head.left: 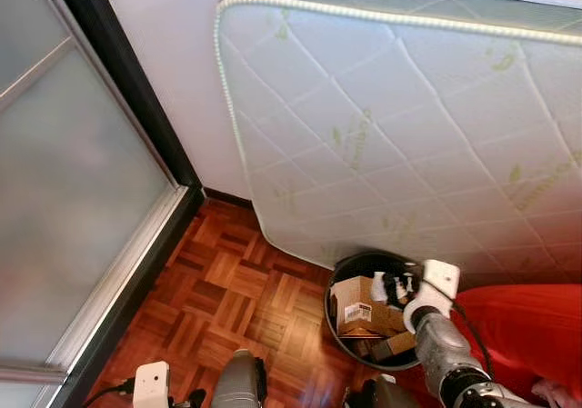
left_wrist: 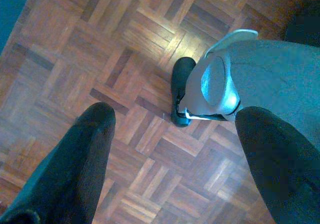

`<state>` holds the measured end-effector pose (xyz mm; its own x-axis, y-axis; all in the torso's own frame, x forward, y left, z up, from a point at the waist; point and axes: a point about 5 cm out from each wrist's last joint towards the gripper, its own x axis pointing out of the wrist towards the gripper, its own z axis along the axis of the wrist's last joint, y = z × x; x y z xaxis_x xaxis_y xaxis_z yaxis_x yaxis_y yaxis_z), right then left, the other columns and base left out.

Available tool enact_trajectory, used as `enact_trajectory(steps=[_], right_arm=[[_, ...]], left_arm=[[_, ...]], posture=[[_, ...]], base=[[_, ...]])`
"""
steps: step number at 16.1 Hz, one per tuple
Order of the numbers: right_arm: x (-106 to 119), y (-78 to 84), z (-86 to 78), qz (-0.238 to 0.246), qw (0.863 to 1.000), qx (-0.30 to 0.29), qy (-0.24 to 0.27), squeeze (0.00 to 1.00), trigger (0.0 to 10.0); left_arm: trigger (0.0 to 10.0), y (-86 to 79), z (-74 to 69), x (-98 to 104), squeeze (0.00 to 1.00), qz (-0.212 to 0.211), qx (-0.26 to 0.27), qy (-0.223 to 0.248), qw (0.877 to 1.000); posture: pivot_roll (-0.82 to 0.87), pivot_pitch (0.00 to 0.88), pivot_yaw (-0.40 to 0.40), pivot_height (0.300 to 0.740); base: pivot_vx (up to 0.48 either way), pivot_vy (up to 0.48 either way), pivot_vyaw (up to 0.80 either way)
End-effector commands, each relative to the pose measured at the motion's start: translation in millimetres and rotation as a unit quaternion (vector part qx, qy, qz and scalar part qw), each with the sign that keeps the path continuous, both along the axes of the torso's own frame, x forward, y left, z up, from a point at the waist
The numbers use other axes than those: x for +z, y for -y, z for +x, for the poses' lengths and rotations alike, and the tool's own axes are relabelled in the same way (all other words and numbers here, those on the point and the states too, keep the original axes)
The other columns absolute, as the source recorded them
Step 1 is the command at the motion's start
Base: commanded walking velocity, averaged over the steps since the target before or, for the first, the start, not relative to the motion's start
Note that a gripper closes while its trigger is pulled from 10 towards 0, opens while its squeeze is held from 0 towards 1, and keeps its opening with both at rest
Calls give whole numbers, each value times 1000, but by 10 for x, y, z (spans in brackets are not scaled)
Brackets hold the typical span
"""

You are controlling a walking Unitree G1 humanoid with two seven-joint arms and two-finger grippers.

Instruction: Clean up the room

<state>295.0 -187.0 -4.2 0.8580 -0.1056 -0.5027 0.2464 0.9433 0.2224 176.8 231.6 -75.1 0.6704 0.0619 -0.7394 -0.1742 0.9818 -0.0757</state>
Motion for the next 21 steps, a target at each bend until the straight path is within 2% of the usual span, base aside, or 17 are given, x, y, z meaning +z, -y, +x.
enact_trajectory(steps=[1,2,3,4,5,6,7,8,9,11,14,15,17,18,19,21], right_arm=[[-28,6,-23,17,1000,-18,-8,0,10000],[-25,12,-19,28,999,-28,-7,0,10000],[11,31,7,12,1000,-23,4,0,10000],[35,38,24,-8,1000,-13,10,0,10000],[61,0,49,-57,998,24,13,0,10000],[-1,-7,13,43,998,-37,-6,0,10000],[-23,0,-2,86,994,-66,-12,0,10000],[-7,28,6,71,995,-66,-7,0,10000],[28,3,34,4,1000,-15,0,0,10000],[-32,23,-10,68,995,-74,-25,0,10000],[-58,64,-38,112,986,-119,-30,0,10000],[-76,75,-54,141,979,-146,-36,0,10000],[-84,71,-59,163,973,-162,-37,0,10000],[-35,74,-20,55,994,-88,-34,0,10000],[8,1,25,-2,1000,-20,-19,0,10000],[25,-56,43,-10,1000,4,-7,0,10000]], left_arm=[[10000,-44,-106,-42,0,5,1,-20,1000],[10000,-44,-105,-42,0,5,1,-21,1000],[10000,-43,-104,-42,0,6,0,-21,1000],[10000,-43,-104,-42,0,5,1,-21,1000],[10000,-42,-102,-42,0,6,0,-21,1000],[10000,-42,-102,-42,0,6,-1,-22,1000],[10000,-43,-100,-41,0,7,-1,-22,1000],[10000,-44,-98,-40,0,7,-1,-22,1000],[10000,-45,-95,-39,0,7,-2,-22,1000],[10000,-45,-94,-39,0,7,-2,-23,1000],[10000,-46,-92,-38,0,6,-2,-23,1000],[10000,-47,-93,-38,0,6,-2,-23,1000],[10000,-49,-93,-38,0,7,-3,-24,1000],[10000,-51,-93,-37,0,7,-3,-24,1000],[10000,-51,-93,-37,0,7,-3,-24,1000],[10000,-52,-90,-36,0,8,-3,-24,1000]], posture=[[178,222,44,666],[178,222,44,666],[177,219,43,666],[177,219,43,666],[177,218,43,666],[177,218,43,666],[179,215,44,666],[179,215,44,666],[179,213,45,666],[179,213,45,666],[181,211,47,666],[181,209,47,666],[181,209,47,666],[182,208,49,666],[182,208,49,666],[175,201,46,666]], base=[[0,0,0],[0,0,0],[0,0,0],[0,0,0],[0,0,0],[0,0,0],[0,0,0],[0,0,0],[0,0,0],[0,0,0],[0,0,0],[0,0,0],[0,0,0],[0,0,0],[0,0,0],[0,0,0]])
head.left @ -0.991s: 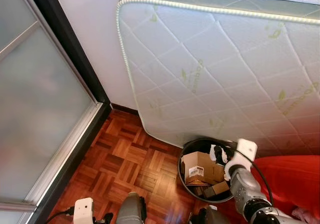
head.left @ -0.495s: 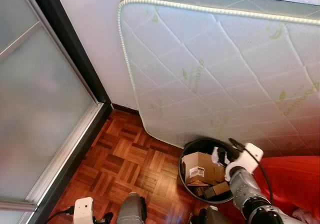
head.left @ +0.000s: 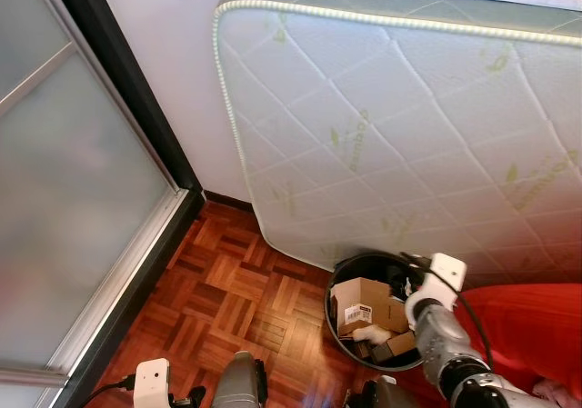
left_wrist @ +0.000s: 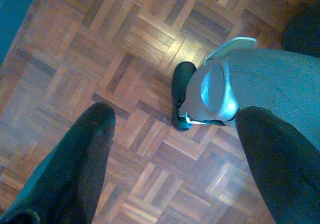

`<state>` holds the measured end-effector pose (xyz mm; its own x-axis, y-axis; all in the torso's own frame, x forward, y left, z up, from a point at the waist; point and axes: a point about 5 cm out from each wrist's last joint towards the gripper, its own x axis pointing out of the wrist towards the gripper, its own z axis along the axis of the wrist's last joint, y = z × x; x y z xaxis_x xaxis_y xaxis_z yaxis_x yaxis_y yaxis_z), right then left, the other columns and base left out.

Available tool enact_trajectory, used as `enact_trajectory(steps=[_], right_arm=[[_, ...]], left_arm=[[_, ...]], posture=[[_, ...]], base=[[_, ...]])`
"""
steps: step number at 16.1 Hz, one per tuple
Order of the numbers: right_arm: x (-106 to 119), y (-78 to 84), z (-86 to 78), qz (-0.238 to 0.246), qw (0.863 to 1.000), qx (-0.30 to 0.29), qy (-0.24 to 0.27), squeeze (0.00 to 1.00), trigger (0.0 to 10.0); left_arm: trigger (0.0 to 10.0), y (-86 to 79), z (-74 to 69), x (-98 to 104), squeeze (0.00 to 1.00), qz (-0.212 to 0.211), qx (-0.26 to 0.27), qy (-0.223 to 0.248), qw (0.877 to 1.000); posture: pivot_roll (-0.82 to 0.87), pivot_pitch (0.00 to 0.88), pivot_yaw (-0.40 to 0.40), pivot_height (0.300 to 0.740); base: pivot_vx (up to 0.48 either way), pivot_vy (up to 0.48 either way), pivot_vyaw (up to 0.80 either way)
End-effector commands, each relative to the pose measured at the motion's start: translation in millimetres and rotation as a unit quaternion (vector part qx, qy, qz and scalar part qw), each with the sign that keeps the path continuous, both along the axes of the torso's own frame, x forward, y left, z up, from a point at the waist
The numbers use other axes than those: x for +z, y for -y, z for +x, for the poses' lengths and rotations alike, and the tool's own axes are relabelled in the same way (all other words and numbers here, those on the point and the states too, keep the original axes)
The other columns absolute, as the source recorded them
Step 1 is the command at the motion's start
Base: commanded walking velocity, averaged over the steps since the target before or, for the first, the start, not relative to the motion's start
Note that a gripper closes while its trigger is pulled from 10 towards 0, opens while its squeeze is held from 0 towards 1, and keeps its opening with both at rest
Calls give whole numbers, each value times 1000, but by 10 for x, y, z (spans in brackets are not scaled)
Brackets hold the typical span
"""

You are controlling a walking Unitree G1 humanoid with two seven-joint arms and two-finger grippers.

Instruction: Clean up the room

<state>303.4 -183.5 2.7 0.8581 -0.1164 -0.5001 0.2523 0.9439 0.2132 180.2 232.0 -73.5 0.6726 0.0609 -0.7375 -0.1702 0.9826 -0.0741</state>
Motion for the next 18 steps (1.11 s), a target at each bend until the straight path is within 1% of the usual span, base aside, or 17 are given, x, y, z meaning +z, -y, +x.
enact_trajectory(steps=[1,2,3,4,5,6,7,8,10,11,12,14,18], right_arm=[[-62,-33,-60,-20,999,23,-11,0,10000],[-95,-38,-95,-27,999,34,-16,0,10000],[-148,-33,-150,-45,997,51,-29,0,10000],[-203,-39,-211,-38,997,63,-38,0,10000],[-255,-36,-272,-48,994,82,-48,0,10000],[-269,-33,-289,-54,993,88,-52,0,10000],[-329,-21,-371,-45,992,99,-57,0,10000],[-371,-9,-434,-47,990,114,-61,0,10000],[-414,25,-497,-46,990,112,-69,0,10000],[-460,30,-562,-48,989,117,-79,0,10000],[-466,28,-570,-49,989,118,-80,0,10000],[-509,9,-625,-42,988,115,-90,0,10000],[-604,-10,-756,-32,987,105,-114,0,10000]], left_arm=[[10000,-46,-123,-52,0,7,-1,-26,1000],[10000,-41,-122,-53,0,7,0,-26,1000],[10000,-31,-118,-55,0,5,3,-26,1000],[10000,-23,-114,-56,0,4,6,-26,1000],[10000,-13,-108,-57,0,2,9,-26,1000],[10000,-9,-105,-57,0,2,9,-26,1000],[10000,1,-102,-59,0,0,13,-26,1000],[10000,10,-99,-61,0,-1,16,-27,1000],[10000,21,-99,-65,0,-3,21,-28,999],[10000,28,-99,-68,0,-4,25,-29,999],[10000,29,-98,-68,0,-4,25,-29,999],[10000,18,-101,-69,0,0,24,-32,999],[10000,-5,-117,-71,0,4,24,-36,999]], posture=[[173,196,44,666],[170,183,35,666],[164,168,27,666],[158,152,18,666],[152,141,11,666],[149,137,9,666],[134,114,-1,666],[129,98,-8,671],[127,81,-14,690],[125,61,-17,705],[124,55,-15,710],[113,28,-6,740],[103,2,7,740]], base=[[0,0,0],[0,0,0],[0,0,0],[0,0,0],[0,0,0],[0,0,0],[0,0,0],[0,0,0],[0,0,0],[0,0,0],[0,0,0],[0,0,0],[0,0,0]])
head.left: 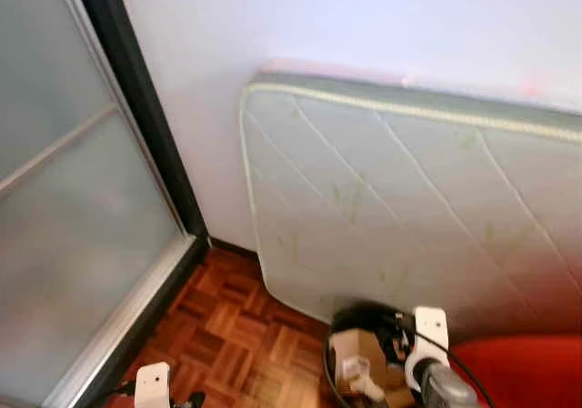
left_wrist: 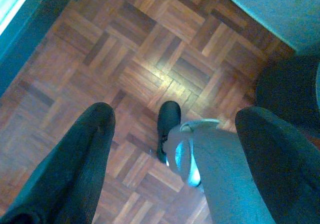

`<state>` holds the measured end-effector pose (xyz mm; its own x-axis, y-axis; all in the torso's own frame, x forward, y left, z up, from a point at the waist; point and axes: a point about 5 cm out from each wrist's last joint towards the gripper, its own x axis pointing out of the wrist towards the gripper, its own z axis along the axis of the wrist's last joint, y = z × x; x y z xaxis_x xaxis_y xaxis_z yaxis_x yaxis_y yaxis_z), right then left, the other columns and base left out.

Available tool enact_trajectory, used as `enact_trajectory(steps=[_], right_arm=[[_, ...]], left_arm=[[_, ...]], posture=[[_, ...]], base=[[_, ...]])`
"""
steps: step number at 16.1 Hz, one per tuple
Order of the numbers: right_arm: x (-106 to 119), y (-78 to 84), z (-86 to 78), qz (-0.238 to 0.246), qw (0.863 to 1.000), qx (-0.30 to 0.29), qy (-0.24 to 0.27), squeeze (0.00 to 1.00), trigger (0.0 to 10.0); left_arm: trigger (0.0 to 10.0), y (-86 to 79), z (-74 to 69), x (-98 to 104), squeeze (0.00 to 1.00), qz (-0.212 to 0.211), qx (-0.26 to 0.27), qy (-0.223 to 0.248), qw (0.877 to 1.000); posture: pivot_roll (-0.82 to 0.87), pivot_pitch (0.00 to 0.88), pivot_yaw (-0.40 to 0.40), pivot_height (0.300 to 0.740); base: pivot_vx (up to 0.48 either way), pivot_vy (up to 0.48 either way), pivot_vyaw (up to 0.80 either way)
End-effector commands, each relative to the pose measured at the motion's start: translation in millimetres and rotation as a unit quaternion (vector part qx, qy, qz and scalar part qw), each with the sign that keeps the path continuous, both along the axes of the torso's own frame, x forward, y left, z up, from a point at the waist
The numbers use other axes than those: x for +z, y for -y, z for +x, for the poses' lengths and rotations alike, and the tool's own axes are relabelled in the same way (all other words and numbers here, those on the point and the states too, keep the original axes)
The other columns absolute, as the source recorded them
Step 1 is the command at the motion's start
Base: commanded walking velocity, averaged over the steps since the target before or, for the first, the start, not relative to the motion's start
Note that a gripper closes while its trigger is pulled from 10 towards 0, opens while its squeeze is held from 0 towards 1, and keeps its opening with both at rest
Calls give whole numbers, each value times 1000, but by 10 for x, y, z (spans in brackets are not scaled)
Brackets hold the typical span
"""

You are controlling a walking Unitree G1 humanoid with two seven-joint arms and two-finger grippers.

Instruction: Clean up the room

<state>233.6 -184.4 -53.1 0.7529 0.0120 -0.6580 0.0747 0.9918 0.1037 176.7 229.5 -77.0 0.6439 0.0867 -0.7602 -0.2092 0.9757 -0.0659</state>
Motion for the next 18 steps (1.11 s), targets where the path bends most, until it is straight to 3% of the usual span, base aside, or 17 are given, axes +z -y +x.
enact_trajectory(steps=[1,8,18], right_arm=[[-74,-21,-102,5,1000,-6,-21,0,10000],[-209,69,-345,-9,998,-13,-65,0,10000],[-214,98,-359,-16,997,-31,-69,0,10000]], left_arm=[[10000,-34,-90,-39,0,4,4,-20,1000],[10000,-8,-101,-50,0,5,2,-23,1000],[10000,-9,-130,-65,0,10,-4,-32,999]], posture=[[96,0,9,740],[52,0,4,740],[38,0,8,740]], base=[[0,0,0],[0,0,0],[0,0,0]])
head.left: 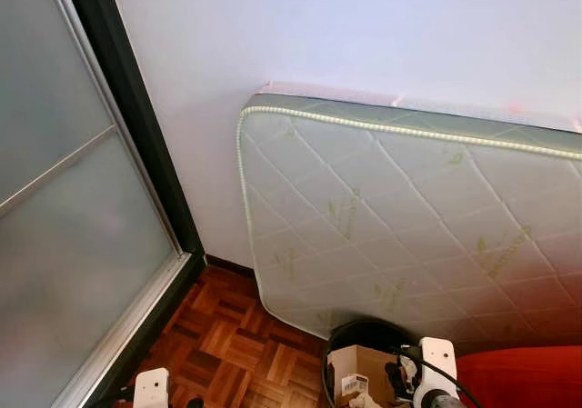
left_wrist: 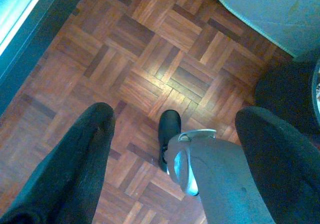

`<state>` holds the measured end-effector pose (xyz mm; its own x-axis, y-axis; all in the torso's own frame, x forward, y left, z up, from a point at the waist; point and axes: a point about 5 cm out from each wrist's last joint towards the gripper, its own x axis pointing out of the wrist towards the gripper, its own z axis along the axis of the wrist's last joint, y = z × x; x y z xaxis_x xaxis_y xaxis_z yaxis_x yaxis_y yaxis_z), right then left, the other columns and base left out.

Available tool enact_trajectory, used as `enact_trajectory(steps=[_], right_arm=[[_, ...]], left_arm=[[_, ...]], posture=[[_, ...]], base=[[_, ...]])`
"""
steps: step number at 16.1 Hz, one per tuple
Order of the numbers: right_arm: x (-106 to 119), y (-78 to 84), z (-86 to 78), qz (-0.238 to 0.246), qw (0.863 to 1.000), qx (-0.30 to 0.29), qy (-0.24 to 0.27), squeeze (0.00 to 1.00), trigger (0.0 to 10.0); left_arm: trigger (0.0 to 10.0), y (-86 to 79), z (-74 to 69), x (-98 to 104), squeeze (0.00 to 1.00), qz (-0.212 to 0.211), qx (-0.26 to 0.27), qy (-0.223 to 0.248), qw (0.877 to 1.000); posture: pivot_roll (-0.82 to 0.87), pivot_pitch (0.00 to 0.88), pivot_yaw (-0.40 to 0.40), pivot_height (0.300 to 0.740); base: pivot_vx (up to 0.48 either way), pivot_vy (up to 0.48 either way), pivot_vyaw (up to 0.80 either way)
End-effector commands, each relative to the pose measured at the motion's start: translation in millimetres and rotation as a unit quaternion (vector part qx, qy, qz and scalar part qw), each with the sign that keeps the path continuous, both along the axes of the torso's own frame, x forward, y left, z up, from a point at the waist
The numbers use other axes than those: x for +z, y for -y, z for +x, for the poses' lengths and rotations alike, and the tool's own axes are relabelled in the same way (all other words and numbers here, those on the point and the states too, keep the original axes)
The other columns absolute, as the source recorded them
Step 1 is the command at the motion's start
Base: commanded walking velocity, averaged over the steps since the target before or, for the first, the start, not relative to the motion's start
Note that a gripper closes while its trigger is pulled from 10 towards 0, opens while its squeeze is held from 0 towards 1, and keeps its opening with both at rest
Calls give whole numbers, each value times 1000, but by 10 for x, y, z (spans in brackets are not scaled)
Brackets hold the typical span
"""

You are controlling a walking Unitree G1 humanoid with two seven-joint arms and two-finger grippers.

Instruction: Clean up the room

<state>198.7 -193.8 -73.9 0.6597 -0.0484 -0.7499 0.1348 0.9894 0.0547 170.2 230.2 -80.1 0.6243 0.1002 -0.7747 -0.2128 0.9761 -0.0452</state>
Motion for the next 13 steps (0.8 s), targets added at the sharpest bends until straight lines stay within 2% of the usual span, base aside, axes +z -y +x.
enact_trajectory(steps=[1,7,13], right_arm=[[-9,10,-16,0,1000,-7,-4,0,10000],[-31,37,-61,-4,999,-31,-12,0,10000],[-72,-51,-107,2,999,-31,-30,0,10000]], left_arm=[[10000,3,-70,-38,0,2,-5,-21,1000],[10000,21,-94,-52,0,0,-4,-24,1000],[10000,-24,-72,-33,0,10,-5,-23,1000]], posture=[[41,0,5,740],[51,0,1,740],[47,0,9,740]], base=[[0,0,0],[0,0,0],[0,0,-734]])
